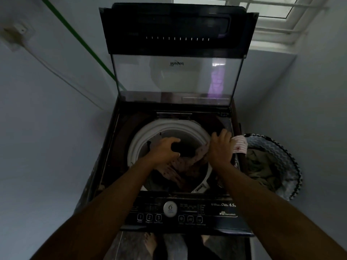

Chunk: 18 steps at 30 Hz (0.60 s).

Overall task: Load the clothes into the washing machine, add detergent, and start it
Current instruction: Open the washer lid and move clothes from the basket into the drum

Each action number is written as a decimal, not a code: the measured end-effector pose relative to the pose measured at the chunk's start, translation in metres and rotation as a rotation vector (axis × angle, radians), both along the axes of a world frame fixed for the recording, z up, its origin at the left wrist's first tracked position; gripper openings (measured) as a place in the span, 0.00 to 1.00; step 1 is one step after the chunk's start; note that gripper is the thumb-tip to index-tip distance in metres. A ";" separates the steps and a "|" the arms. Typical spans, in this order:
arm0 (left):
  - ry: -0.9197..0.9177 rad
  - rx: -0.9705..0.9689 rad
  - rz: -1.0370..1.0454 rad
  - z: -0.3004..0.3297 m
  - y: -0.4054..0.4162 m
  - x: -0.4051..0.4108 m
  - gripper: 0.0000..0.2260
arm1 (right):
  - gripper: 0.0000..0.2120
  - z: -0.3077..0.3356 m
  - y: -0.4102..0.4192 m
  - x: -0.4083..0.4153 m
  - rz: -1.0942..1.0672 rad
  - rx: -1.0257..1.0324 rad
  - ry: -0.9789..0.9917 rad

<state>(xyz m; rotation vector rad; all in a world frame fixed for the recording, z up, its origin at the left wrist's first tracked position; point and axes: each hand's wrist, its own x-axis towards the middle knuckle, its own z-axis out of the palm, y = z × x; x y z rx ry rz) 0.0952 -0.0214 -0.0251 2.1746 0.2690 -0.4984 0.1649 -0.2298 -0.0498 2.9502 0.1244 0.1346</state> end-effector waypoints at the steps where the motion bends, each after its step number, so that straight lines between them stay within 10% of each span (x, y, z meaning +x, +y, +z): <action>1: -0.015 0.001 -0.006 0.001 -0.004 0.002 0.27 | 0.03 0.005 0.001 0.000 0.015 0.039 0.047; 9: 0.015 0.004 -0.076 0.012 -0.027 0.016 0.27 | 0.09 0.021 0.062 -0.006 0.507 0.628 0.378; 18: -0.160 -0.053 -0.050 0.023 -0.023 0.005 0.11 | 0.14 0.015 0.054 0.000 0.280 0.849 0.517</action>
